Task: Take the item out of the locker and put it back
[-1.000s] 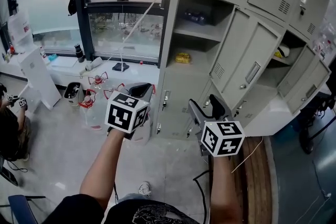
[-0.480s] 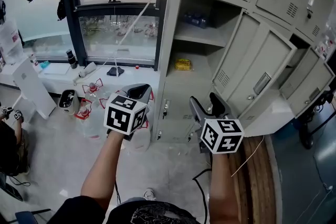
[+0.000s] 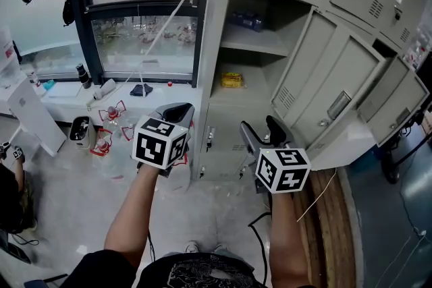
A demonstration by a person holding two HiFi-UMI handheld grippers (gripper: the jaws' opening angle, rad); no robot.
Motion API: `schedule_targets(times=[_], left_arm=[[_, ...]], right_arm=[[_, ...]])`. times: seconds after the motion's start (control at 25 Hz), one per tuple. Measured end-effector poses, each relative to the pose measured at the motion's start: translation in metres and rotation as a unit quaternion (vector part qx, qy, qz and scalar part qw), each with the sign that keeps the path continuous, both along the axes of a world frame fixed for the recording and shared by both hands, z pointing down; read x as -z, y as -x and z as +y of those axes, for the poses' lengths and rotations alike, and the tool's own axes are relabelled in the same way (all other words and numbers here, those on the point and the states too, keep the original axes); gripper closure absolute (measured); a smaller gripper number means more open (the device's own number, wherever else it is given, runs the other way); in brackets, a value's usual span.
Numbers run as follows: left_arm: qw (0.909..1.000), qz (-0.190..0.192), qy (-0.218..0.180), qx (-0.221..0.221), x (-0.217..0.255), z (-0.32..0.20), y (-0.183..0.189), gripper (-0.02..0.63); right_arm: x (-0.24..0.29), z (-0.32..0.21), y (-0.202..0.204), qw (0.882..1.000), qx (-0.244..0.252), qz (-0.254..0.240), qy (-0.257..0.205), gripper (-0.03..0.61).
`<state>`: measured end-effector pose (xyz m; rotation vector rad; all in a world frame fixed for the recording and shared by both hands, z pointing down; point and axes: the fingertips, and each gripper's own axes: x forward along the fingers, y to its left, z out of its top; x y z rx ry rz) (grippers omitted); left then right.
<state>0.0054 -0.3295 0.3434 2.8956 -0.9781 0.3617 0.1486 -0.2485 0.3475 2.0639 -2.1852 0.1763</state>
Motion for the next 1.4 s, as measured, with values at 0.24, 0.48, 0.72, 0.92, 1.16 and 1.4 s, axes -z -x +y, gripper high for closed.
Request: schedule_targets(times=[0.24,0.48,0.72,0.92,1.16,1.4], left_arm=[[1.0000,-0.006,0.002,-0.001,-0.007,-0.002,-0.005,0.607],[0.9999,-0.010,0.003,0.013,-0.013,-0.018,-0.011,0.607],[0.9993,-0.012,0.006,0.035,-0.017,-0.039,-0.023,0.607],[0.9986,-0.012,0.007,0.051,-0.017,-0.054,-0.033,0.607],[0.9975,-0.022,0.013,0.065,-0.022,-0.070,-0.040,0.607],[0.9957,-0.031,0.018,0.086,-0.028,-0.087,-0.039,0.607]], right_arm=[[-0.007,-0.014,-0.005,1.000,0.004,0.003,0.004,0.265],[-0.014,-0.046,-0.024,0.999,0.018,0.023,0.017,0.265],[-0.025,-0.092,-0.045,0.997,0.045,0.043,0.041,0.268],[-0.042,-0.128,-0.059,0.994,0.066,0.048,0.067,0.268],[-0.058,-0.166,-0.071,0.992,0.084,0.043,0.089,0.275],[-0.072,-0.198,-0.080,0.988,0.099,0.032,0.110,0.290]])
